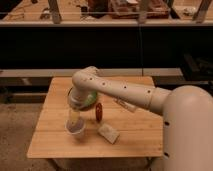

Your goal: Pick up the ceramic cup

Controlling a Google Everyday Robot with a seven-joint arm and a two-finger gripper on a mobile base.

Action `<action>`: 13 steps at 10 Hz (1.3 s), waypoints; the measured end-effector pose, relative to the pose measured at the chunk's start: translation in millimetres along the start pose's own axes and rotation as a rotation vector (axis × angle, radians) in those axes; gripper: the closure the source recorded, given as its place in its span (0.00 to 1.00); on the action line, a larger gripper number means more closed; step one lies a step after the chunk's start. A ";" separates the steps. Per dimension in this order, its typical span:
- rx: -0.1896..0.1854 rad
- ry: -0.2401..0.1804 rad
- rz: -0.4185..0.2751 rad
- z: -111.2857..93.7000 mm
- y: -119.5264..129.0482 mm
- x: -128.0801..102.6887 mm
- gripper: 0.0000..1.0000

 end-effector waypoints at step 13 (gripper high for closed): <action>0.115 0.069 -0.022 -33.7 -7.0 17.1 0.91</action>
